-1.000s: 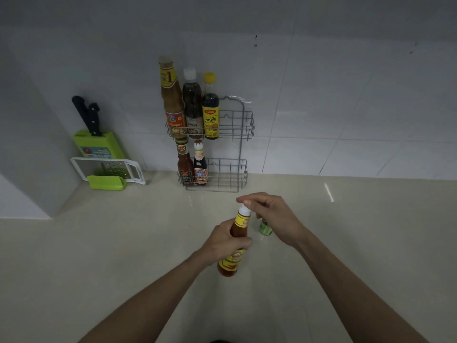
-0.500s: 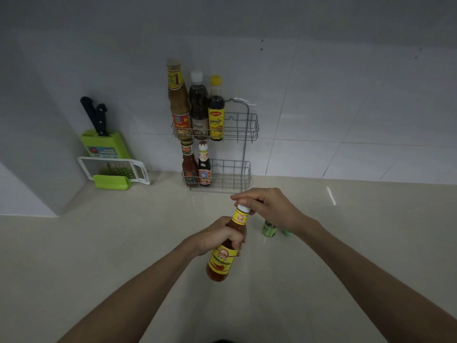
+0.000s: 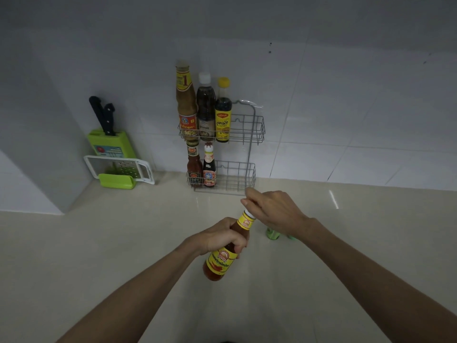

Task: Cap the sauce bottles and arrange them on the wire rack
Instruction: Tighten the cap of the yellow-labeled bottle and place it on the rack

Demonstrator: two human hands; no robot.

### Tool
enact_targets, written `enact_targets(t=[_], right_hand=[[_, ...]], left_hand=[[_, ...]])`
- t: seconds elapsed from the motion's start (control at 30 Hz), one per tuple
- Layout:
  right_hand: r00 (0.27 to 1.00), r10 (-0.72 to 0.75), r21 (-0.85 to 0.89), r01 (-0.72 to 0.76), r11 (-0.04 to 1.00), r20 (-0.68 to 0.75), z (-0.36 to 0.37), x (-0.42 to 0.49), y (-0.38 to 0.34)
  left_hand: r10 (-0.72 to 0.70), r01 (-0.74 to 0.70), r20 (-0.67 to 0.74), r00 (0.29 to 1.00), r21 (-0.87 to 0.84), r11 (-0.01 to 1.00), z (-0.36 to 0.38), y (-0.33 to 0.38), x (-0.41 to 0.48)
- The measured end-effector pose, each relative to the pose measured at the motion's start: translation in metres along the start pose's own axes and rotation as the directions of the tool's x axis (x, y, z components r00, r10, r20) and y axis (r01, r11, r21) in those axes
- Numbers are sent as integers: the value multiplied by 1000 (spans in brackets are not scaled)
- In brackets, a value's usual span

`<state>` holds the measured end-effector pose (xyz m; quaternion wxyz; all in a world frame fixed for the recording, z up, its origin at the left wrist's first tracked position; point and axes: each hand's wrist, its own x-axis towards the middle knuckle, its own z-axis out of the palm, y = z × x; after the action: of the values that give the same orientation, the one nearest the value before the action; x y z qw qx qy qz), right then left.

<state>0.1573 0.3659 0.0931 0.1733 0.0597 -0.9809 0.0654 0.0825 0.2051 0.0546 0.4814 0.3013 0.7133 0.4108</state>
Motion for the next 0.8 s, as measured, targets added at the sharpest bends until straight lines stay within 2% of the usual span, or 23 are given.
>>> enact_targets(t=[0.1,0.17,0.3,0.4,0.47,0.53,0.63,0.7,0.8], right_hand=[[993,112,132,-115,985,32,2,4,-5],[986,160,103,-164,981,44,4,8,-7],[951,297,-2,-298,955,84,4,16,-13],[920,374,51,-382,923,121,2,25,-15],[952,284,91,-294,951,112,-2,28,-12],[988,120,83,-128,988,92,-7,27,-9],[992,-1,81,-9,997,124,-19,24,-8],[996,-11,47,7,999,93,-18,25,-9],[975,216,48,-218,975,55,-9,26,-11]], left_hand=[[-5,6,-39,999,39,999,-4,2,-1],[-18,26,-97,995,81,996,-3,5,-1],[-8,90,-328,945,235,968,2,8,0],[40,86,-417,908,279,957,4,8,2],[41,41,-377,925,208,977,2,8,1],[58,-18,-250,966,162,987,-1,10,-4],[78,-67,-93,993,117,991,-7,14,-9],[81,-68,-134,988,101,993,-5,15,-9],[86,-35,-362,928,146,989,7,14,-5]])
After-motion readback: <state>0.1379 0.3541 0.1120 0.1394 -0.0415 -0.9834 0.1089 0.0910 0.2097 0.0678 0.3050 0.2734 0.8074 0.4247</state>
